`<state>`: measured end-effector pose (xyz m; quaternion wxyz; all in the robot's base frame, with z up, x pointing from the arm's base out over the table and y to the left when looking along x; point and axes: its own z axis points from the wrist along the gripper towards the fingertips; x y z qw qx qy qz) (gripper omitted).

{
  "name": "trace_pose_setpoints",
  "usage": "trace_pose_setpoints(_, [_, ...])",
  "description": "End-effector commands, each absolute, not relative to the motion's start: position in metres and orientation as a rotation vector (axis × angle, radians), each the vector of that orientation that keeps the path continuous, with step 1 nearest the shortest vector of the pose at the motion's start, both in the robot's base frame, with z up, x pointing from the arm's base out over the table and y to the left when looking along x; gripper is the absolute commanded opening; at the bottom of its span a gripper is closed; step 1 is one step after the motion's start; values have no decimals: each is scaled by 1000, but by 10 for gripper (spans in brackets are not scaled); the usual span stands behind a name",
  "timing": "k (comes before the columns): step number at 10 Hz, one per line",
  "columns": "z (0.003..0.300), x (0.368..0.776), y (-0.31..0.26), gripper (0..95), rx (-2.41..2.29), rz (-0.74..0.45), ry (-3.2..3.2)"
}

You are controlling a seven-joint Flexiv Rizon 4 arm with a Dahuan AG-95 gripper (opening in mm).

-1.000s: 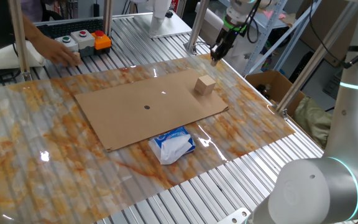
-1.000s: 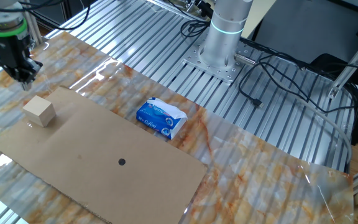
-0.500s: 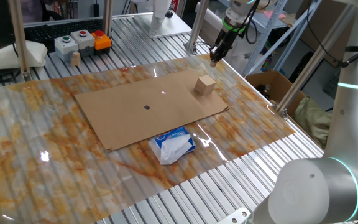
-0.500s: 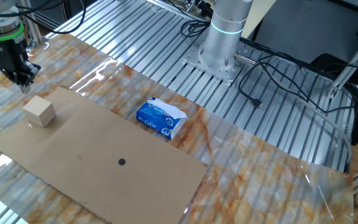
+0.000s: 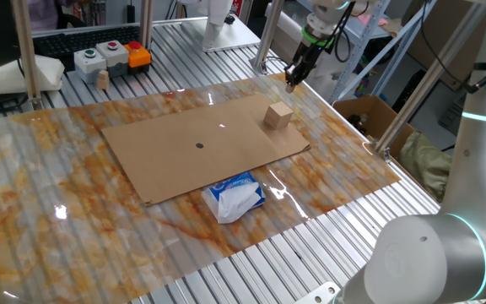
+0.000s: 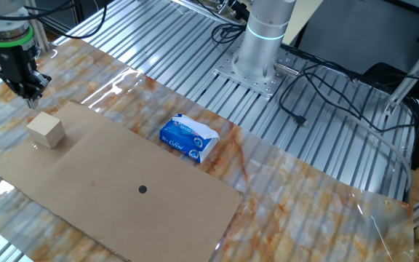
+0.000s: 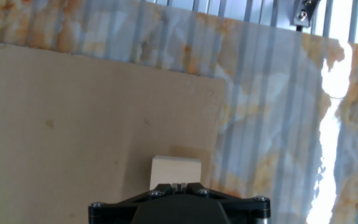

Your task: Grab the block and place it at the designated location

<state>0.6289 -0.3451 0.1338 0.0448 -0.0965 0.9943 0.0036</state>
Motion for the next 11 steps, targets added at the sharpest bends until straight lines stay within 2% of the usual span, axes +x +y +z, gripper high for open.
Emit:
trace_pose_setpoints(1, [134, 628, -345, 0, -295, 6, 3035])
trace_pose_setpoints(11, [134, 628, -345, 0, -236, 66, 3023])
